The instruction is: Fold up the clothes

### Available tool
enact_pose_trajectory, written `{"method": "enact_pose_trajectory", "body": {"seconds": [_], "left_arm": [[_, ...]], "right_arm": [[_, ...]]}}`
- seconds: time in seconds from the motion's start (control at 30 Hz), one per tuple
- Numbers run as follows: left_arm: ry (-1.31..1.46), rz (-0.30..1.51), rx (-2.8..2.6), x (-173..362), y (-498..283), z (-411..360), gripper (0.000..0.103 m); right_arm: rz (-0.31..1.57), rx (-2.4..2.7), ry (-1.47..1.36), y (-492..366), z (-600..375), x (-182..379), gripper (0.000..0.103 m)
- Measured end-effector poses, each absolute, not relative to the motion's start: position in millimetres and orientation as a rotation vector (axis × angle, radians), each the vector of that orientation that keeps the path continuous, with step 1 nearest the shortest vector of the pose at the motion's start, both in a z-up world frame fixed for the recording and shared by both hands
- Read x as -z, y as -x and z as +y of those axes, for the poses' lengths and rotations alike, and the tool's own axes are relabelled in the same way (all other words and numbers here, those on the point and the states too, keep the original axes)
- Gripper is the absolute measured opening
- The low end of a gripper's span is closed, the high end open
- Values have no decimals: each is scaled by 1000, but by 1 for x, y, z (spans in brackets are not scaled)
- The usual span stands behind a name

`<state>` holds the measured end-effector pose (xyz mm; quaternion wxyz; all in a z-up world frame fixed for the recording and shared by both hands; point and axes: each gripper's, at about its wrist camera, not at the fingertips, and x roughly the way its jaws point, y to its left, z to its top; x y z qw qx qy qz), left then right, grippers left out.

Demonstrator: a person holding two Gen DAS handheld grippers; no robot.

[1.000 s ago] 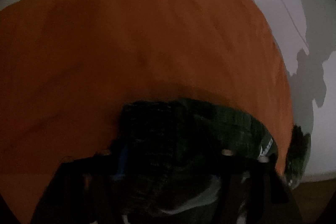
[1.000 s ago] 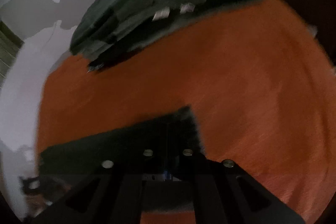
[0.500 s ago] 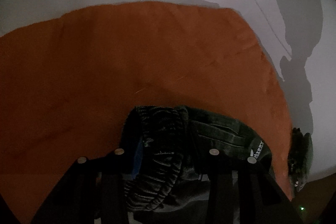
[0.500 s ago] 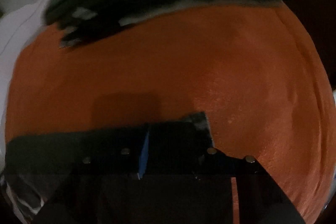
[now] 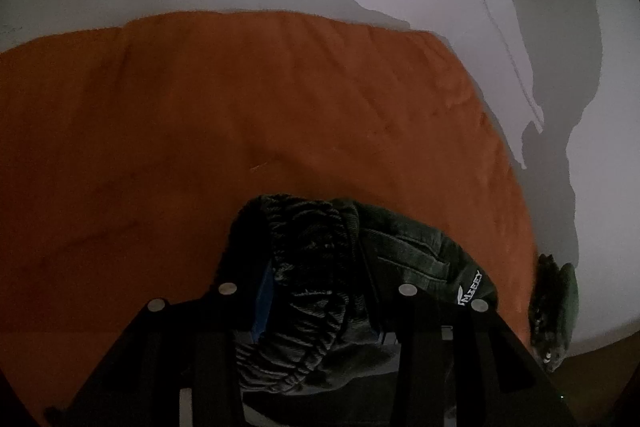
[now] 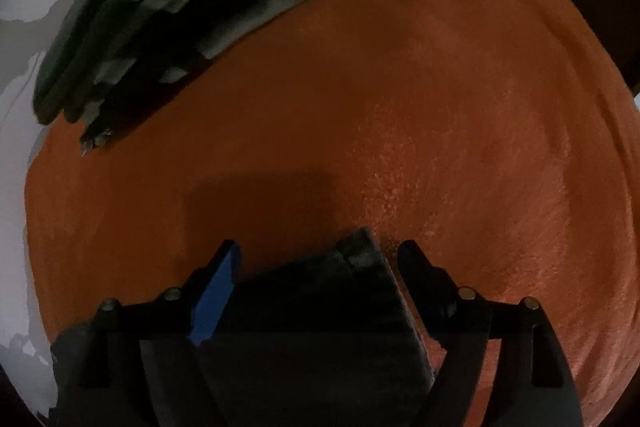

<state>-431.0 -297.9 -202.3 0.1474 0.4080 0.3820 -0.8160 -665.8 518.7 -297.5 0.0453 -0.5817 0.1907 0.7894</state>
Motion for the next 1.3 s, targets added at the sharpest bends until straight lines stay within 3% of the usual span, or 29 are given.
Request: {"method": "enact_pose_trajectory", "body": {"seconds": [0.07,0.13,0.27,0.4,0.5,0.53,0.57,0.6,0.67,0.73,0.93,1.1,1.17,1.2,1.23,1.27,1.3], "left_arm": [[-1163,1106,2350,200,427,-298,40],[-1153,1119,2347,197,422,-299,40],[-1118,1123,2373,186,406,-296,40],[-1027,1157,2426,161,380,-292,39],[-899,1211,2534,133,343,-289,35],[-862,1218,2576,125,331,-289,33],[-818,1249,2626,118,314,-290,26],[-778,1293,2681,113,294,-293,15],[-748,1324,2776,113,259,-297,14],[-769,1332,2843,118,229,-299,14],[-1059,1258,2821,176,164,-297,16],[-1207,1184,2813,195,137,-287,16],[-1197,1248,2752,201,128,-297,16],[-1193,1290,2713,203,125,-304,19],[-1205,1327,2678,205,127,-309,22],[-1223,1365,2642,207,130,-314,31],[-1241,1402,2604,208,133,-320,43]], "right_arm": [[514,-2403,1777,665,516,303,46],[554,-2417,1734,659,518,302,32],[624,-2538,1566,639,520,271,28],[526,-2799,1314,593,512,209,27],[692,-2880,1175,538,534,172,27],[752,-2889,1139,518,545,163,20],[813,-2897,1102,499,556,153,20],[878,-2904,1032,481,576,140,1],[948,-2913,886,421,619,128,0],[1030,-2929,825,380,646,134,0],[1194,-2813,1008,292,709,203,0],[1280,-2753,1252,296,703,244,2],[1281,-2762,1367,305,686,251,12],[1286,-2754,1440,316,675,256,37],[1316,-2738,1478,322,666,260,70],[1346,-2720,1517,328,658,264,81],[1367,-2689,1573,339,645,273,84]]}}
